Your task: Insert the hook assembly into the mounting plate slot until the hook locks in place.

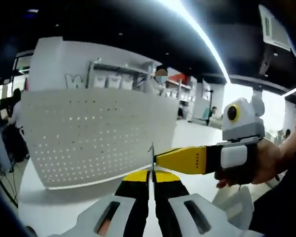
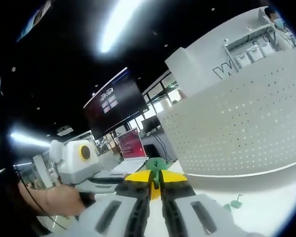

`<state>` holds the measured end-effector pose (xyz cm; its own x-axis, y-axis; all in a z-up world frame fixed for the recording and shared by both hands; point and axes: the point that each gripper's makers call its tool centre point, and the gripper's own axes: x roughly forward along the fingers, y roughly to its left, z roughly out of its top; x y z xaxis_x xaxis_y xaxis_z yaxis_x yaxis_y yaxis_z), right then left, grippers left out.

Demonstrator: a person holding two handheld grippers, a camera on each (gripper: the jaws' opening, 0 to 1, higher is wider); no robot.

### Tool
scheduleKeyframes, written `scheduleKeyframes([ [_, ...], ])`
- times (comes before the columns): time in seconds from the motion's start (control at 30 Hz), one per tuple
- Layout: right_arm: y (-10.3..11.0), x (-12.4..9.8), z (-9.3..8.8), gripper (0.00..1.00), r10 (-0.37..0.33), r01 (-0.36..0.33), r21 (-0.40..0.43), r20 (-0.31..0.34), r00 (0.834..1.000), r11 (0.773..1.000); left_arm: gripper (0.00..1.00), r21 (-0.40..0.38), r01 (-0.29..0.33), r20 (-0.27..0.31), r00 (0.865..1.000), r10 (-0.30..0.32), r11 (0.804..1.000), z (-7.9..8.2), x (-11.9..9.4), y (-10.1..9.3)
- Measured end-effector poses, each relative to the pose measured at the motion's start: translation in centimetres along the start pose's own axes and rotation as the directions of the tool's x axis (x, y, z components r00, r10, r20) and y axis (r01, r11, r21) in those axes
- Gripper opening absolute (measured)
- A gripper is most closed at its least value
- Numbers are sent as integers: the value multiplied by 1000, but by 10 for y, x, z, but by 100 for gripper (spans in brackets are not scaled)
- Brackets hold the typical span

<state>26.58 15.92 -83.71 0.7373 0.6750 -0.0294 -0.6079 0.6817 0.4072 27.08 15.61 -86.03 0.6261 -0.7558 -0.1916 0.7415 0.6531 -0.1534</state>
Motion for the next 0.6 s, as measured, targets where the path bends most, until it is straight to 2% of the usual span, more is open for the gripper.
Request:
scheduleKeyframes([
  [0.23, 2, 2, 1, 1, -8, 8, -10, 8, 1000, 1000, 2, 20, -15, 8, 1000, 15, 1000, 2, -2, 2],
  [0.33, 3, 3, -2, 1, -11, 10, -20, -9, 1000, 1000, 2, 27, -16, -1, 1000, 16, 1000, -1, -3, 3],
  [0.6, 1, 6, -10, 1, -7, 10, 48, -48, 999, 999, 3, -2, -17, -29, 999, 17, 1000, -8, -6, 6],
])
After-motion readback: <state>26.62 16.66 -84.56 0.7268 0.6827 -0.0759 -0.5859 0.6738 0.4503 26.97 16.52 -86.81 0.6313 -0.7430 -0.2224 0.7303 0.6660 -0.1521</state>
